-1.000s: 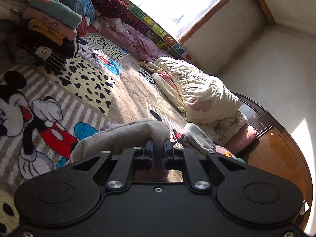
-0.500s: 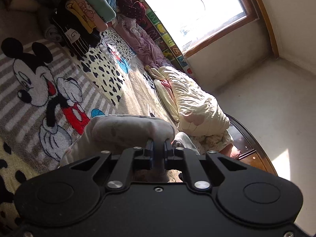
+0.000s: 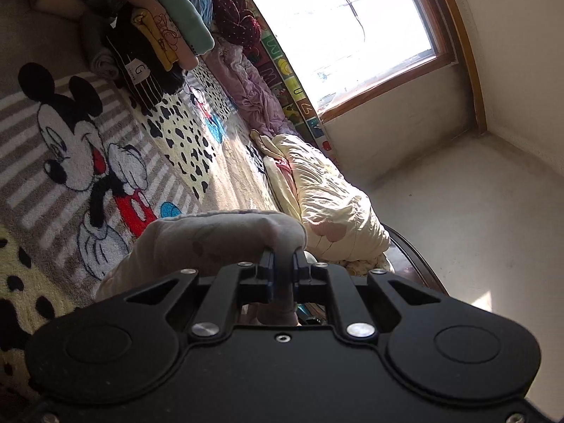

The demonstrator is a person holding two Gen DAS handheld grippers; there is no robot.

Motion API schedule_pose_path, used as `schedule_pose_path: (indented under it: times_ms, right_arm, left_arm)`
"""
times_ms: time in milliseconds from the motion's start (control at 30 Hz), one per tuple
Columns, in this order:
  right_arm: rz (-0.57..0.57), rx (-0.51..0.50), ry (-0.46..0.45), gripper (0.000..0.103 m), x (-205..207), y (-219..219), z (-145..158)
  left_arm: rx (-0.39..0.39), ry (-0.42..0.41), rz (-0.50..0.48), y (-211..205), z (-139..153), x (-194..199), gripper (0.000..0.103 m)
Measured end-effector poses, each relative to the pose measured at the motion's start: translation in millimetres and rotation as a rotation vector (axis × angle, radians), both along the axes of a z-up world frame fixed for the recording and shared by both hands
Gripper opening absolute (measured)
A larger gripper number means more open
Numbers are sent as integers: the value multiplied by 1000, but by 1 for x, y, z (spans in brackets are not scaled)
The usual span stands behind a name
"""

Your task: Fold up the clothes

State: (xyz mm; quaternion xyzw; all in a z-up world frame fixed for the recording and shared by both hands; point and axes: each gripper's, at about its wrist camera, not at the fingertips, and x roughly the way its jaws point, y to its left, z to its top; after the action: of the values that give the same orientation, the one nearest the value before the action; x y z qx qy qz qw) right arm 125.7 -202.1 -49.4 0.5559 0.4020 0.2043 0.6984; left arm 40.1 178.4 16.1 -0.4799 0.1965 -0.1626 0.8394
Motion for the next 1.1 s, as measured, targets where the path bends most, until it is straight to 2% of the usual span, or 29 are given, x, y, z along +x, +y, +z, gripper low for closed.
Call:
schedule_pose_path:
  times_ms: [100,200,233,267,367,633,867,1000,1100]
  right_arm:
    - [-39,-8,10,66,9,-4,-12]
    - [-25,-37,-26,47,19,0,-14]
    - [-14,-50,-45,32,22,2,-12]
    - [-5,-58,-70,21,23,4,-7]
    - [-6,-88,-161,14,24,0,21]
    - [-88,-110,-389,13,15,-35,111]
    - [-169,-120,-536,13,-24,-71,176]
    - [-205,-124,-589,13,-51,-88,201]
    - [-204,-114,-601,13,-55,-100,207]
  left_arm:
    - [5,29,20,3,-7,-2,7]
    - [5,88,48,4,-16,3,7]
    - [0,90,51,4,-16,5,7]
    - [-9,88,53,3,-14,8,7]
    - [-24,60,52,-1,2,17,7]
    - [-75,-69,18,-22,64,36,7]
    - [-108,-135,-63,-42,109,22,7]
    - [-107,-157,-98,-53,126,9,7]
    - [-105,-153,-113,-59,131,12,7]
